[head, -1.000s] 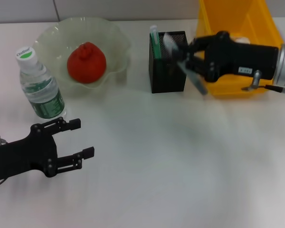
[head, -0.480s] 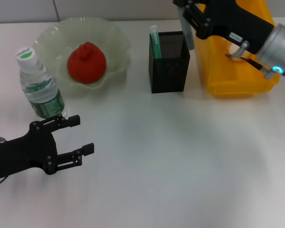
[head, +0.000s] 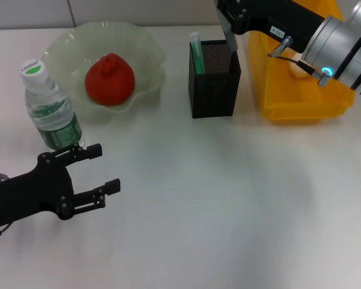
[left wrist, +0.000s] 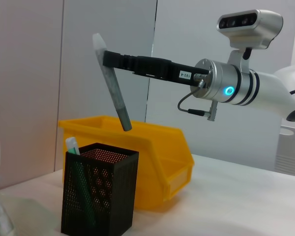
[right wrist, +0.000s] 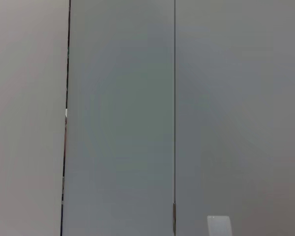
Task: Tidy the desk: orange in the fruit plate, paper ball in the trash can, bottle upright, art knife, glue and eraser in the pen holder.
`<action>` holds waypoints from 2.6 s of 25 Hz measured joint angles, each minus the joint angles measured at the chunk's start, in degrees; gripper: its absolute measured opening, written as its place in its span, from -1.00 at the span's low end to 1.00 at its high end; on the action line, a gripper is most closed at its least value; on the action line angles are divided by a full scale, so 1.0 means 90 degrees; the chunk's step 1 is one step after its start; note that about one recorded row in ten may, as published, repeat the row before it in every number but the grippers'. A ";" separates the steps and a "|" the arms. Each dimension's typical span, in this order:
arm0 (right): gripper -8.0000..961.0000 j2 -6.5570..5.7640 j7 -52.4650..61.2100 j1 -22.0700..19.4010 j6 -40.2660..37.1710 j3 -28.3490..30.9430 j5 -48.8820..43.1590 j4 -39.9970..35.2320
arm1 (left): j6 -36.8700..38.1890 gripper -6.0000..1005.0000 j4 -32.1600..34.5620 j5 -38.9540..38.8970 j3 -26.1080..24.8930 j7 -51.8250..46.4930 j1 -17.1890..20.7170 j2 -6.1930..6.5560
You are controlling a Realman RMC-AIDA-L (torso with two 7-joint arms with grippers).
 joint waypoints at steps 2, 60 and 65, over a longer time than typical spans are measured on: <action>-0.70 0.0000 -0.0002 0.0000 0.0001 -0.0001 0.0001 0.0001 | 0.0000 0.59 0.0000 0.0000 0.0000 0.0000 0.0000 0.0000; -0.62 0.0009 -0.0045 0.0118 0.0556 -0.0443 -0.0047 0.0153 | -0.0292 0.59 0.0054 -0.0060 -0.0069 -0.0031 0.0138 -0.0051; -0.61 0.0009 -0.0045 0.0118 0.0564 -0.0443 -0.0055 0.0153 | -0.0298 0.59 0.0054 -0.0060 -0.0069 -0.0032 0.0133 -0.0053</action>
